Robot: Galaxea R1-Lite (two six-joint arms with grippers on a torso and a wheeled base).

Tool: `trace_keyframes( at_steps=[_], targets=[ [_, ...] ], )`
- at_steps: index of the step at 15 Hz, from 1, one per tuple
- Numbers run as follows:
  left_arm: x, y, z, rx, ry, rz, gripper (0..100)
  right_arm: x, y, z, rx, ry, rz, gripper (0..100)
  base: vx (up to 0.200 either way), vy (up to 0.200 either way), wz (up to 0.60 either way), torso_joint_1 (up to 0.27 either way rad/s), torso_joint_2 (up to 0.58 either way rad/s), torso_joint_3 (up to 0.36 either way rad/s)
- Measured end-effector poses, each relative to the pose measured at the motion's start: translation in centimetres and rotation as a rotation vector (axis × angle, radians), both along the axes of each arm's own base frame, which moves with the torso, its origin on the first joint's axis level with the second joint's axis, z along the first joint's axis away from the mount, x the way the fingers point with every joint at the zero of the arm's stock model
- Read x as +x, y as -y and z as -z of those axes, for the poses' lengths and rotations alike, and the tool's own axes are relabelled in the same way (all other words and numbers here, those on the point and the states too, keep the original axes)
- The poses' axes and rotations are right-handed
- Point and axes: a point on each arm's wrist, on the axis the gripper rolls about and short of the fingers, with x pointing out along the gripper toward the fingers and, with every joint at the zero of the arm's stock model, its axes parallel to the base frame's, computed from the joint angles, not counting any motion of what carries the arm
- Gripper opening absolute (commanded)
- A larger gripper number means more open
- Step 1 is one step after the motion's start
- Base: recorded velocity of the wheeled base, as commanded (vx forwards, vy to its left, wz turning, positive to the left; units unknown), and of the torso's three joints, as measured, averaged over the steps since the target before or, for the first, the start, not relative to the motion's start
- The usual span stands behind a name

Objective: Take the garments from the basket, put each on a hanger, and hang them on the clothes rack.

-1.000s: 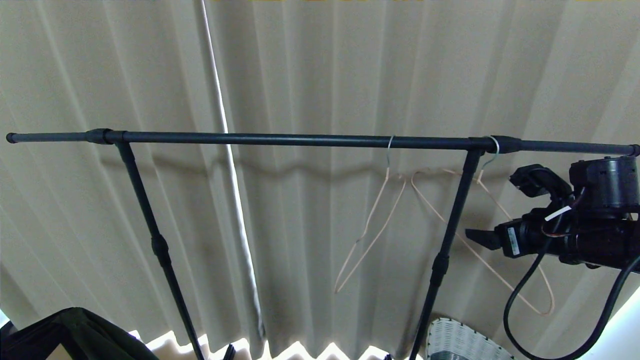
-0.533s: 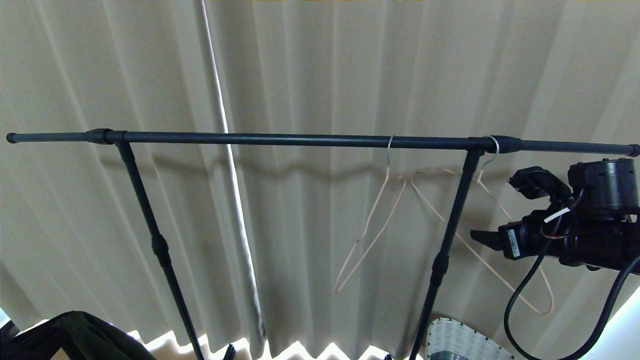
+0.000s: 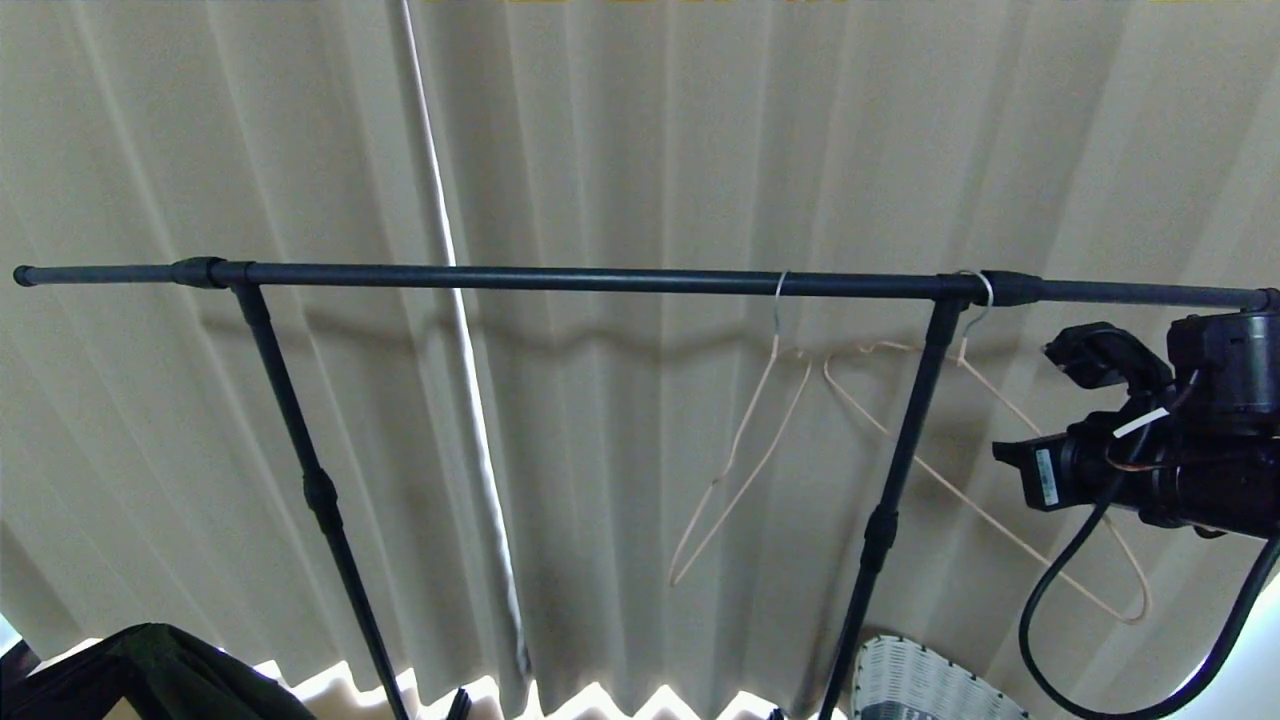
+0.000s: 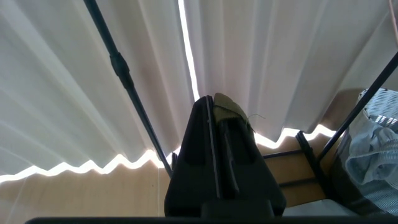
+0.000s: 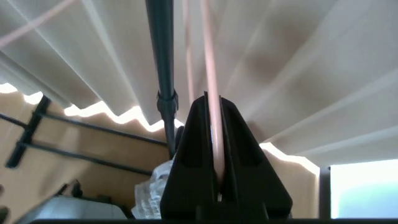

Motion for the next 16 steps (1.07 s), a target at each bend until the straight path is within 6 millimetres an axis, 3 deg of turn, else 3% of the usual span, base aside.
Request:
trace_keyframes(
  at_steps=[5,9,16],
  targets=[
    [-0.1,0.0,0.1,0.012,0.004,0.003,0,-1.4,0.1,-1.7,0.057,0.063,0.032,0,0.000,0.000,0.00,0.000,0.00,0.000],
    [-0.2,0.0,0.2,0.016,0.004,0.004,0,-3.9,0.6,-2.4,0.058,0.098,0.052,0,0.000,0.000,0.00,0.000,0.00,0.000],
    [-0.2,-0.1,0.3,0.024,0.000,0.005,0,-9.3,1.6,-1.8,0.050,0.133,0.094,0,-0.200,0.000,0.00,0.000,0.00,0.004]
  ],
)
